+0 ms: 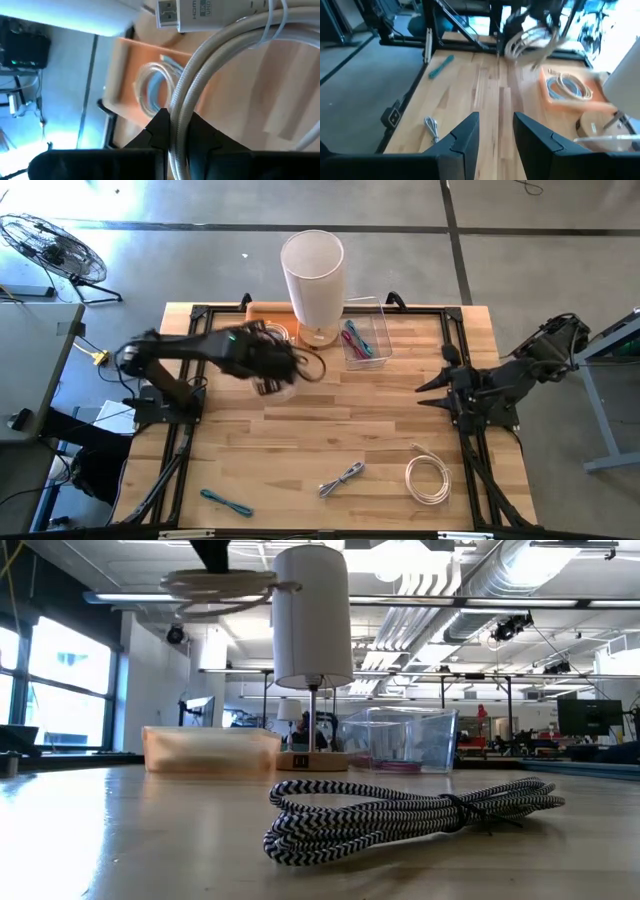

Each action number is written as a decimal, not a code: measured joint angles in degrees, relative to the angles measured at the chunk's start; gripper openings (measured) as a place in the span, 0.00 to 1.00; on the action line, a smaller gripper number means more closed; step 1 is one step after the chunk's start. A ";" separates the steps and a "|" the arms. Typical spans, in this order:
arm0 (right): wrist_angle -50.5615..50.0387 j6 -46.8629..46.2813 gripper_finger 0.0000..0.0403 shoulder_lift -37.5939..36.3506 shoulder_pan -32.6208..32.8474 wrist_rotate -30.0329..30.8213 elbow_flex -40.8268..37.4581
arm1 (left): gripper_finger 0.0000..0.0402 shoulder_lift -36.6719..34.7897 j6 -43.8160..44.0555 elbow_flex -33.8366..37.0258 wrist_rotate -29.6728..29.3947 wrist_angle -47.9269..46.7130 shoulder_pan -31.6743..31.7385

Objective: Pick & Place USB Port
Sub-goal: Put the left light brown HDMI cable into the orange bin, then put the blue USB cable into the transparent bin

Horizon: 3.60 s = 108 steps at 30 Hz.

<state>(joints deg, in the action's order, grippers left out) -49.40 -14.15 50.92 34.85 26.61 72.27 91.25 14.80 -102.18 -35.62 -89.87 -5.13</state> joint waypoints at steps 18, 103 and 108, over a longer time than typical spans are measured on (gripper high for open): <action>-4.81 1.65 0.28 -1.16 0.00 10.47 0.00 | 0.08 -16.79 -7.64 23.35 11.16 14.80 27.34; -8.64 -0.78 0.28 -1.51 0.02 11.17 0.00 | 0.40 -20.22 2.42 30.54 26.40 29.68 -31.92; -8.64 -1.01 0.28 -1.44 0.02 9.11 0.00 | 0.40 -13.28 11.57 30.54 29.13 32.28 -38.85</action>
<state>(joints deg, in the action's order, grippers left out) -58.04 -15.16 49.47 34.87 35.72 72.27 77.97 26.37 -71.64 -6.49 -57.59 -43.98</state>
